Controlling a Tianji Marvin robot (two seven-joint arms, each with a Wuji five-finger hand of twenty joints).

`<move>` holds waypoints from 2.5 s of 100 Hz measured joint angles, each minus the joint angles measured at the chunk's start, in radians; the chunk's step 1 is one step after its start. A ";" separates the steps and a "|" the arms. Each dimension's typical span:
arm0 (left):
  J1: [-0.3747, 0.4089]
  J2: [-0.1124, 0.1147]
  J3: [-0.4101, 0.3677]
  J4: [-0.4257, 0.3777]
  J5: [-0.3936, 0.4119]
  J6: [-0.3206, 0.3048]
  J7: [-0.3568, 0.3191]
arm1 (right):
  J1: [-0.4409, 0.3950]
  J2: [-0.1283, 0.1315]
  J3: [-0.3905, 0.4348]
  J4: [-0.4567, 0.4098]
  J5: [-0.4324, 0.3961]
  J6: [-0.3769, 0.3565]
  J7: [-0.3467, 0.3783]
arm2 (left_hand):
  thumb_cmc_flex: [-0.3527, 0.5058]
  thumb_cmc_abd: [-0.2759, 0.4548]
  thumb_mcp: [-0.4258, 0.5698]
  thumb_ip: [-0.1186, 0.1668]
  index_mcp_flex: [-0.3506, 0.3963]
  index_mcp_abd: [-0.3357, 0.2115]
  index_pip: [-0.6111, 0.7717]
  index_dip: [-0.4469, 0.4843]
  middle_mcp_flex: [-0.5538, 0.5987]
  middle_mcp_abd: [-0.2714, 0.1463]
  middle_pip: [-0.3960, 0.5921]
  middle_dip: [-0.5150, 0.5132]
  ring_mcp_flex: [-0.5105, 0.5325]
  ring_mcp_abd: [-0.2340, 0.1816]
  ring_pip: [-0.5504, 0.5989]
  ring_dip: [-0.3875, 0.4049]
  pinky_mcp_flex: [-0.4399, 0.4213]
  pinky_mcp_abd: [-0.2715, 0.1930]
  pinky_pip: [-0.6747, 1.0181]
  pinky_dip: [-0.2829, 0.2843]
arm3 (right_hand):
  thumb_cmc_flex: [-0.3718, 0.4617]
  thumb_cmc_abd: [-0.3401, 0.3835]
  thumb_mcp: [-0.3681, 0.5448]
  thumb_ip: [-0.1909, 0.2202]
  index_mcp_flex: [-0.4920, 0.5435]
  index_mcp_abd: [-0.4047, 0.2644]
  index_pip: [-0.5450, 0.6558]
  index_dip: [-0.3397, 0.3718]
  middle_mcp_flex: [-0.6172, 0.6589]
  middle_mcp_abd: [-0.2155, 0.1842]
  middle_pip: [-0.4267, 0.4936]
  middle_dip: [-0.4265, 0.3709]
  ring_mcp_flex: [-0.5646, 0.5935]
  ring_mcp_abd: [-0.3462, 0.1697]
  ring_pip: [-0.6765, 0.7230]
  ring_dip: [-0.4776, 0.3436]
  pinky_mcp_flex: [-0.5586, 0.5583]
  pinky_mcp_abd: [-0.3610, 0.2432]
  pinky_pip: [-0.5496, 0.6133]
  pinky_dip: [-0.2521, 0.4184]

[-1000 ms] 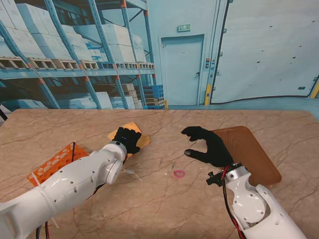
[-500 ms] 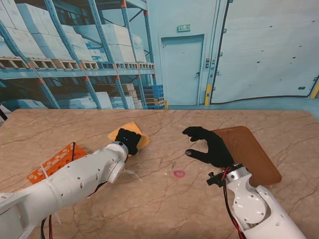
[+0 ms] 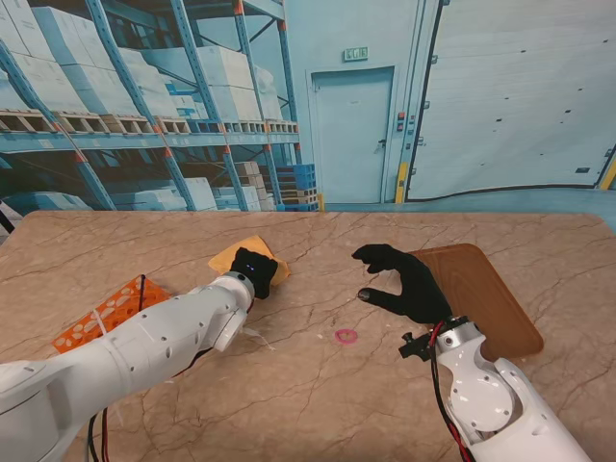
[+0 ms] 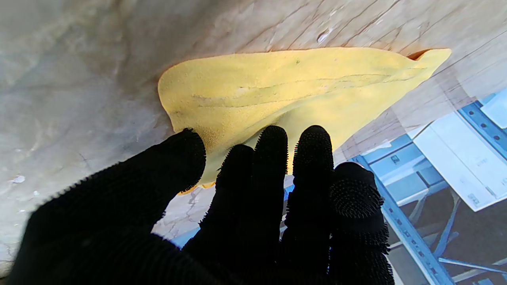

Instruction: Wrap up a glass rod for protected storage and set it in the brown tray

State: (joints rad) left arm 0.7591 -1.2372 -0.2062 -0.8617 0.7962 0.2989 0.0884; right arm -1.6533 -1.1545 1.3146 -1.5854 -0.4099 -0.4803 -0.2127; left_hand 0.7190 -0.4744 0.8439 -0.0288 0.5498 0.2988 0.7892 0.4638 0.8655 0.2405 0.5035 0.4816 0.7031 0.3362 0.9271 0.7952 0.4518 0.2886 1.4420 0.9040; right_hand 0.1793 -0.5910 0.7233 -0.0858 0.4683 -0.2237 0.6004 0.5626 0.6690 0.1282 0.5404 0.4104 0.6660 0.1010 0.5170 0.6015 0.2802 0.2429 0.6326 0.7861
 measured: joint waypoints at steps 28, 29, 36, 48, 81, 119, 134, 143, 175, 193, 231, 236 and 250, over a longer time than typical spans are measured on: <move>-0.004 -0.020 0.006 0.022 -0.015 0.002 0.010 | 0.000 -0.001 0.001 0.001 0.001 -0.003 -0.003 | 0.109 -0.069 0.021 0.000 0.023 0.017 0.114 -0.062 0.105 0.005 -0.015 0.102 0.052 0.000 -0.017 -0.064 0.020 0.012 0.005 -0.060 | 0.000 0.000 0.000 0.000 0.000 0.000 0.000 0.000 0.000 0.000 0.000 0.000 0.000 0.000 0.001 0.000 0.000 0.000 0.000 0.000; -0.004 -0.021 0.007 0.023 -0.015 0.002 0.011 | 0.000 -0.001 0.001 0.001 0.001 -0.003 -0.003 | 0.109 -0.075 0.025 0.000 0.026 0.017 0.117 -0.062 0.111 0.006 -0.022 0.107 0.055 0.000 -0.017 -0.064 0.022 0.013 0.006 -0.061 | 0.000 0.000 0.000 0.000 0.000 0.000 0.000 0.000 0.000 0.000 0.000 0.000 0.000 0.000 0.001 0.000 0.000 0.000 0.000 0.000; -0.005 -0.025 0.008 0.028 -0.019 0.003 0.013 | 0.000 -0.001 0.001 0.001 0.001 -0.003 -0.004 | 0.132 -0.078 0.014 -0.001 0.050 0.017 0.144 -0.062 0.150 0.006 -0.049 0.137 0.067 0.000 -0.017 -0.066 0.033 0.015 0.012 -0.069 | 0.000 0.000 0.000 0.000 0.000 0.000 0.000 0.000 0.000 0.000 0.000 0.000 0.000 0.000 0.001 0.000 0.000 0.000 0.000 0.000; -0.008 -0.032 0.012 0.036 -0.024 0.004 0.013 | 0.000 -0.002 0.002 0.001 -0.001 -0.005 -0.007 | 0.157 -0.087 0.020 -0.007 0.059 0.017 0.173 -0.062 0.175 0.010 -0.067 0.170 0.080 0.000 -0.013 -0.067 0.047 0.015 0.022 -0.076 | 0.000 0.000 0.000 0.000 0.000 0.000 0.000 0.000 0.000 0.000 0.000 0.000 0.000 0.000 0.001 0.000 0.000 0.000 0.000 0.000; 0.022 -0.046 -0.049 0.067 -0.043 -0.049 0.091 | -0.005 -0.003 0.007 -0.002 -0.005 -0.009 -0.016 | 0.170 -0.110 0.086 -0.023 0.066 -0.174 0.347 0.014 0.222 -0.007 -0.069 0.296 0.104 -0.016 0.011 -0.069 0.076 0.016 0.038 -0.110 | 0.000 0.000 0.000 0.000 0.000 0.000 0.000 0.000 0.000 0.000 0.000 0.000 0.000 0.000 0.010 0.002 0.000 0.000 0.000 0.000; 0.074 0.017 -0.136 -0.066 -0.043 -0.175 0.035 | -0.007 -0.003 0.008 -0.003 -0.004 -0.011 -0.015 | 0.170 -0.110 0.109 -0.023 0.069 -0.276 0.358 0.050 0.222 -0.060 -0.067 0.352 0.104 -0.036 0.038 -0.061 0.071 0.005 0.061 -0.113 | 0.000 0.001 0.000 0.000 0.001 0.000 0.000 0.000 0.000 0.000 0.000 0.000 0.000 0.000 0.010 0.010 0.000 0.000 0.000 0.000; 0.078 0.020 -0.141 -0.069 -0.038 -0.175 0.037 | -0.007 -0.003 0.008 -0.003 -0.003 -0.012 -0.013 | 0.168 -0.110 0.132 -0.023 0.041 -0.276 0.377 0.129 0.221 -0.076 -0.013 0.435 0.104 -0.036 0.054 -0.027 0.071 -0.003 0.063 -0.112 | 0.000 0.001 0.000 0.000 0.001 0.000 0.000 0.000 0.000 0.000 0.000 0.000 0.000 0.000 0.010 0.011 0.000 0.000 0.000 0.000; 0.086 0.021 -0.156 -0.075 -0.040 -0.183 0.039 | -0.007 -0.003 0.008 -0.003 -0.003 -0.012 -0.014 | 0.156 -0.110 0.143 -0.023 0.024 -0.276 0.388 0.164 0.220 -0.079 0.011 0.459 0.104 -0.037 0.055 -0.011 0.062 -0.007 0.063 -0.109 | 0.000 0.001 0.000 0.000 0.001 0.000 0.000 0.000 0.000 0.000 0.000 0.000 0.000 0.000 0.010 0.011 0.000 0.000 0.000 0.000; 0.121 0.045 -0.223 -0.120 -0.039 -0.344 0.050 | -0.008 -0.004 0.009 -0.003 -0.005 -0.014 -0.018 | 0.150 -0.110 0.147 -0.023 0.006 -0.281 0.397 0.190 0.201 -0.102 0.038 0.474 0.104 -0.063 0.054 -0.001 0.047 -0.030 0.063 -0.100 | 0.000 0.001 0.000 0.000 0.001 0.000 0.000 0.000 0.000 0.000 0.000 0.000 0.000 0.000 0.010 0.011 0.000 0.000 0.000 0.000; 0.139 0.074 -0.261 -0.174 -0.039 -0.433 -0.025 | -0.010 -0.004 0.011 -0.003 -0.005 -0.016 -0.020 | 0.150 -0.110 0.147 -0.023 0.006 -0.287 0.397 0.191 0.201 -0.103 0.038 0.474 0.104 -0.064 0.049 -0.001 0.036 -0.030 0.062 -0.100 | 0.000 0.001 0.000 0.000 0.001 0.000 0.000 0.000 0.000 0.000 0.000 0.000 0.000 0.000 0.010 0.011 0.000 0.000 0.000 0.000; 0.153 0.126 -0.320 -0.232 -0.145 -0.584 -0.227 | -0.012 -0.004 0.013 -0.005 -0.004 -0.018 -0.019 | 0.154 -0.109 0.108 -0.023 -0.002 -0.303 0.397 0.201 0.191 -0.113 0.015 0.482 0.066 -0.081 -0.055 -0.001 -0.050 -0.030 -0.015 -0.108 | 0.000 0.001 0.000 0.000 0.001 0.000 0.000 0.000 0.000 0.000 0.000 0.000 0.000 0.000 0.010 0.011 0.000 0.000 0.000 0.000; 0.159 0.129 -0.332 -0.240 -0.149 -0.584 -0.232 | -0.012 -0.004 0.013 -0.005 -0.004 -0.018 -0.019 | 0.154 -0.109 0.106 -0.023 -0.002 -0.303 0.397 0.201 0.190 -0.113 0.009 0.484 0.062 -0.081 -0.065 -0.001 -0.060 -0.030 -0.028 -0.109 | 0.000 0.001 0.000 0.000 0.001 0.000 0.000 0.000 0.000 0.000 0.000 0.000 0.000 0.000 0.010 0.011 0.000 0.000 0.000 0.000; 0.166 0.137 -0.350 -0.260 -0.204 -0.588 -0.290 | -0.012 -0.004 0.012 -0.005 -0.004 -0.019 -0.018 | 0.170 -0.108 0.091 -0.023 -0.008 -0.303 0.396 0.214 0.181 -0.114 -0.004 0.504 0.052 -0.082 -0.096 0.008 -0.086 -0.030 -0.067 -0.112 | 0.000 0.001 0.000 0.000 0.001 0.000 0.000 0.000 0.000 0.000 0.000 0.000 0.000 0.000 0.010 0.011 0.000 0.000 0.000 0.000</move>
State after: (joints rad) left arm 0.9246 -1.1001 -0.5560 -1.1214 0.5925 -0.2892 -0.2017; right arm -1.6654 -1.1587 1.3264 -1.5903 -0.4141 -0.4993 -0.2307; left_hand 0.8887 -0.5823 0.9352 -0.0520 0.5420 -0.0046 1.1848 0.6777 1.0467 0.1268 0.4994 0.9857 0.7552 0.2539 0.8307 0.8033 0.3656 0.2583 1.3751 0.7920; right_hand 0.1789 -0.5898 0.7233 -0.0857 0.4690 -0.2237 0.6004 0.5626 0.6694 0.1287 0.5405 0.4104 0.6660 0.1010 0.5269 0.6120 0.2802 0.2429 0.6326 0.7861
